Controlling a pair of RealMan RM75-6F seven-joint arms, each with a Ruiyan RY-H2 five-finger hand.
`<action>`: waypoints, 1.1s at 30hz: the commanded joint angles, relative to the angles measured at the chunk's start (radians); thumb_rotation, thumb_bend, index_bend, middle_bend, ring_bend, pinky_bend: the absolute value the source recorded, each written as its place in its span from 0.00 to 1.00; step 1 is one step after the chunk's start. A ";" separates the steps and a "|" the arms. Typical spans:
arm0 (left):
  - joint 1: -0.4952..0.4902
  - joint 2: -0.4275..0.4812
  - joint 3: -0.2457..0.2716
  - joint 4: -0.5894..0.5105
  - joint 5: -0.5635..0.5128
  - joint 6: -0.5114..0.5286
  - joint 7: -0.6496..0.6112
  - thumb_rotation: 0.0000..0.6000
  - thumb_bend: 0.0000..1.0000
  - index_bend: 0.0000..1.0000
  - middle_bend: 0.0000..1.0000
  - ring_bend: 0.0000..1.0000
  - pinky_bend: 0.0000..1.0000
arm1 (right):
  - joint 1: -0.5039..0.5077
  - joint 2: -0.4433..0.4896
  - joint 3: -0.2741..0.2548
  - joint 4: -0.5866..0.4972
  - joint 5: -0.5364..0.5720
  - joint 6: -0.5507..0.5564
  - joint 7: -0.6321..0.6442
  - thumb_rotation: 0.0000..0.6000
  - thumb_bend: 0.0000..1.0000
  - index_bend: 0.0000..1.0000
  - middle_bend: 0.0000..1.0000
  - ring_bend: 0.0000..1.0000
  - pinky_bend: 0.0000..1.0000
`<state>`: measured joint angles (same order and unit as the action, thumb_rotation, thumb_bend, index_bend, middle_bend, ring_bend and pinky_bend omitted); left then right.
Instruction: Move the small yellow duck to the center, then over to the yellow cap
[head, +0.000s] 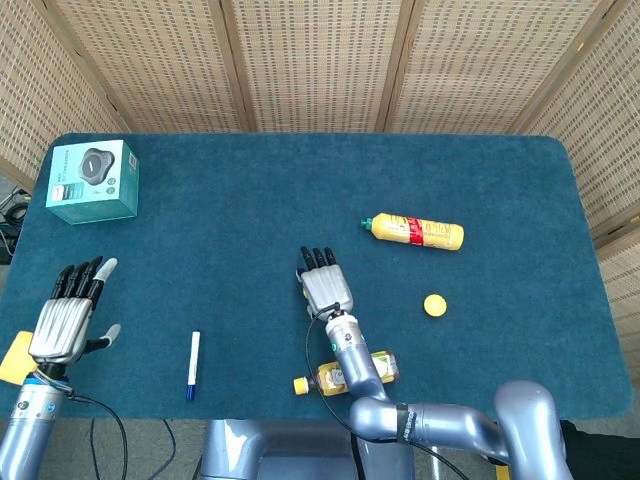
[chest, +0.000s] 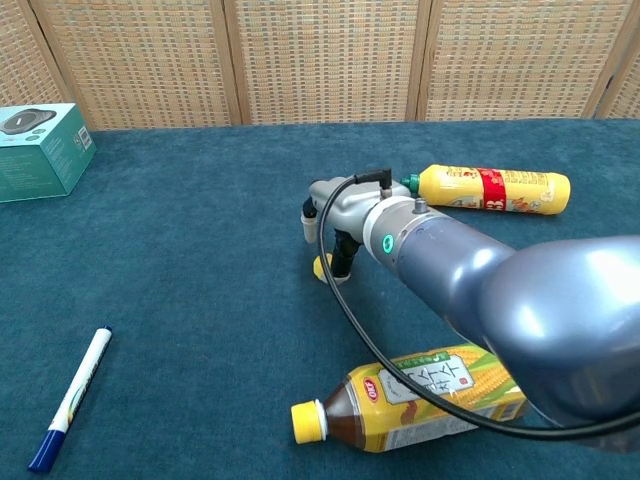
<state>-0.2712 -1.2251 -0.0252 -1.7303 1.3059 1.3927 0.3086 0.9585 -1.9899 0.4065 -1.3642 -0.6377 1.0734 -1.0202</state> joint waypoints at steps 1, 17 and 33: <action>0.001 -0.001 -0.003 0.002 0.000 -0.002 0.002 1.00 0.26 0.00 0.00 0.00 0.00 | 0.011 -0.001 -0.006 0.027 0.014 -0.016 0.014 1.00 0.27 0.36 0.00 0.00 0.00; 0.006 -0.003 -0.018 0.004 -0.001 -0.023 0.005 1.00 0.26 0.00 0.00 0.00 0.00 | 0.054 -0.018 -0.036 0.110 0.054 -0.045 0.047 1.00 0.27 0.42 0.00 0.00 0.00; 0.012 0.002 -0.023 -0.001 0.017 -0.028 -0.004 1.00 0.26 0.00 0.00 0.00 0.00 | 0.070 -0.006 -0.056 0.124 0.077 -0.038 0.040 1.00 0.27 0.51 0.04 0.00 0.00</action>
<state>-0.2591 -1.2232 -0.0477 -1.7309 1.3230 1.3645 0.3047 1.0278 -1.9976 0.3512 -1.2377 -0.5596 1.0331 -0.9791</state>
